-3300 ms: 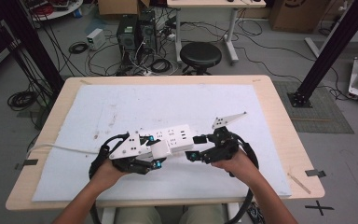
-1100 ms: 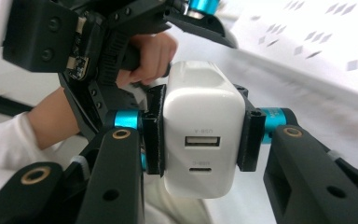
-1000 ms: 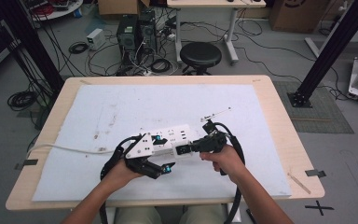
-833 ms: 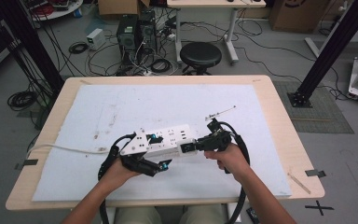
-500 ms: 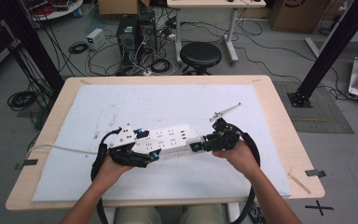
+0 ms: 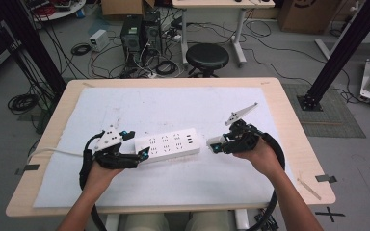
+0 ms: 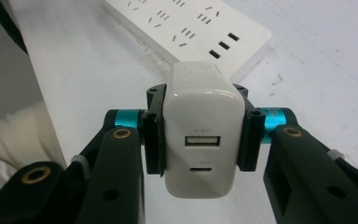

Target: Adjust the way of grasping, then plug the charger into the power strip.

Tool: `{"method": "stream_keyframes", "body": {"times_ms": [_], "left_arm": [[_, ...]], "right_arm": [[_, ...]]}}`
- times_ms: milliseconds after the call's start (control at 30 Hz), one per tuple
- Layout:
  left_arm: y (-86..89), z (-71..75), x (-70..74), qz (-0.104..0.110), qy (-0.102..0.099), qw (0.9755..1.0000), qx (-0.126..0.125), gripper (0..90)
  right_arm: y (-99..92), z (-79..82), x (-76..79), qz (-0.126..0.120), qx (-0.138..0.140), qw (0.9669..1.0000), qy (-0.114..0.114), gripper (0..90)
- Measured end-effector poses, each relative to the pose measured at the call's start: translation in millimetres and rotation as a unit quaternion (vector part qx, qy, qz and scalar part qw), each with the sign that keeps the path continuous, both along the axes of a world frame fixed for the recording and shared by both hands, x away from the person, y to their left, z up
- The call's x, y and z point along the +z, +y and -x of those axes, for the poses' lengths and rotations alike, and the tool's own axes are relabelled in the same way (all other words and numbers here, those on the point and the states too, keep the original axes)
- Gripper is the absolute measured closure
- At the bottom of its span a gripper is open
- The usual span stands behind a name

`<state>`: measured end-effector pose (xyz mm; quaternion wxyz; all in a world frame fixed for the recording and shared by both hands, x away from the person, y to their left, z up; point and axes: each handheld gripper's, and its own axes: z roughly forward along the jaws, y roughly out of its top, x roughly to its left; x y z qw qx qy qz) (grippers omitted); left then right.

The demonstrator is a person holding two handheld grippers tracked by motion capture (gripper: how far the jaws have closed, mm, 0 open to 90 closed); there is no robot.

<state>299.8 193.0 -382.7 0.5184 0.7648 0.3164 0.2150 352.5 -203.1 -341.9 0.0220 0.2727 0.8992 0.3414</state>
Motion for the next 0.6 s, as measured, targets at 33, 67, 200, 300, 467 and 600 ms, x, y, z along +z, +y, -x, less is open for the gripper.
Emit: {"method": "stream_keyframes", "body": {"times_ms": [33,67,200,300,467,600], "left_arm": [[1.7,0.5,0.6,-0.003,-0.002,1.0000,0.001,21.1],[2.5,1.2,0.9,-0.002,-0.002,1.0000,0.003,21.1],[10.2,2.2,1.4,-0.002,-0.004,0.9999,0.010,21.1],[14.3,3.0,0.8,0.002,-0.004,0.9999,0.016,21.1],[19.5,4.9,0.6,0.002,-0.006,0.9997,0.022,21.0],[21.4,6.9,0.4,0.005,-0.005,0.9997,0.023,21.1]], "right_arm": [[-1.3,0.5,0.2,0.003,-0.001,1.0000,-0.001,63.2],[-2.7,0.9,0.6,0.006,0.001,1.0000,-0.003,63.2],[-6.5,2.2,3.0,0.021,-0.004,0.9997,-0.011,63.1],[-10.0,2.1,5.2,0.029,-0.006,0.9995,-0.013,63.2],[-13.6,2.0,9.7,0.037,-0.005,0.9991,-0.018,63.1],[-15.8,0.6,13.7,0.039,-0.009,0.9990,-0.020,63.1]]}}
